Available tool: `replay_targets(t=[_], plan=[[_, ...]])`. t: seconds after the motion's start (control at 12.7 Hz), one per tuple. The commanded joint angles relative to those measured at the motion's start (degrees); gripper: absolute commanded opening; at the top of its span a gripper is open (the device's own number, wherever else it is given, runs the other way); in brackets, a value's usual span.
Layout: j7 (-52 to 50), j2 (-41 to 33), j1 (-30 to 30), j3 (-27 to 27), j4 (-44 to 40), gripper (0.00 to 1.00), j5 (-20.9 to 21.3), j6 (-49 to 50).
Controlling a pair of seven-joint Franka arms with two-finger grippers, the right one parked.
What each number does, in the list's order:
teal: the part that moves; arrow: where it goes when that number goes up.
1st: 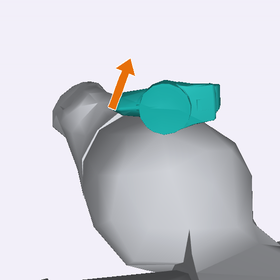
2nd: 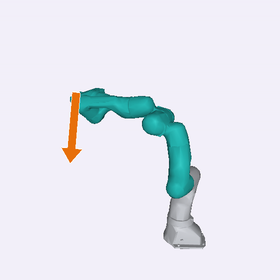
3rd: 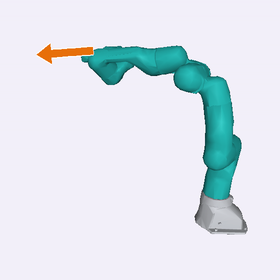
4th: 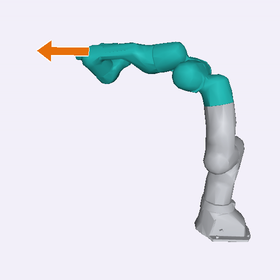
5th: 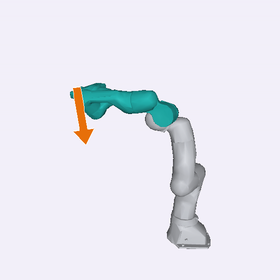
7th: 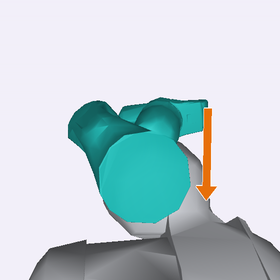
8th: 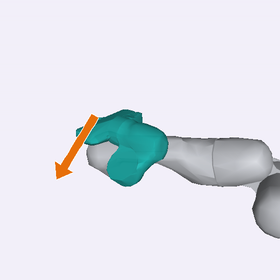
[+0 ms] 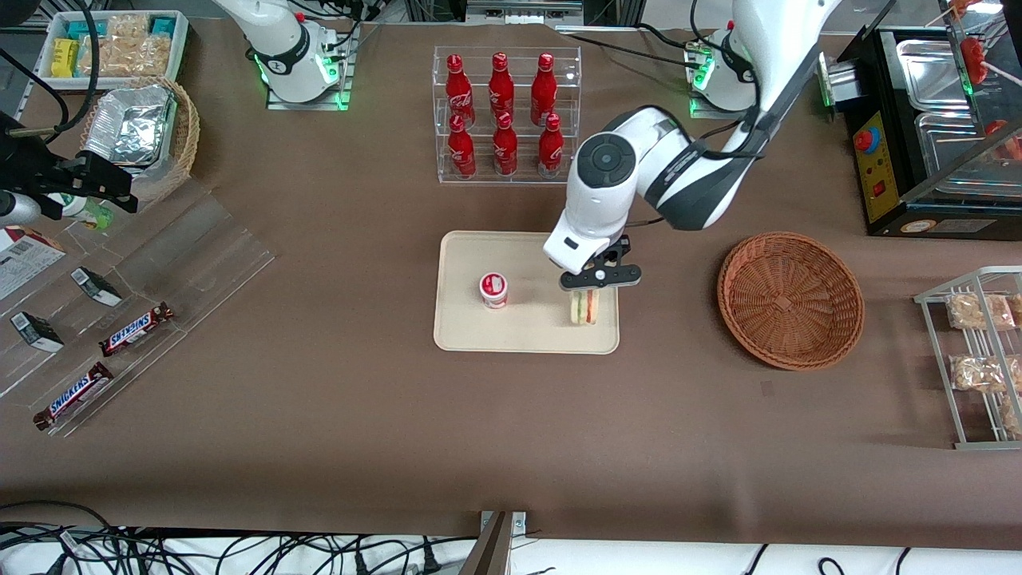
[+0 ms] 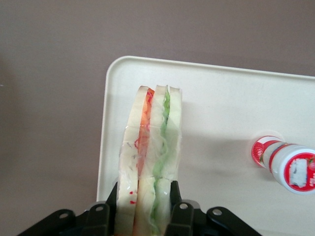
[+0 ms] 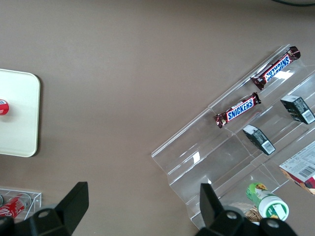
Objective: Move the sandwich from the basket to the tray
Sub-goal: 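Lower the sandwich onto the tray beside the small bottle and open the left gripper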
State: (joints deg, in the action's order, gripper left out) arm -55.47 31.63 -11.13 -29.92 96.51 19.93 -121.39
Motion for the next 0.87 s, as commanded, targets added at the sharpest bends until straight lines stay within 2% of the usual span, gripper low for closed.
replay_targets(t=[0.0,0.16,0.47,0.79], plan=[[-4.3,3.4,-1.4,0.0,-1.6,0.41,5.5,-0.9],[-4.8,4.6,-2.0,0.0,-1.5,0.41,7.1,-1.5],[-5.3,5.9,-3.0,0.4,-1.4,0.41,7.7,-4.2],[-10.3,7.5,-3.5,0.2,-1.4,0.42,13.1,-4.3]])
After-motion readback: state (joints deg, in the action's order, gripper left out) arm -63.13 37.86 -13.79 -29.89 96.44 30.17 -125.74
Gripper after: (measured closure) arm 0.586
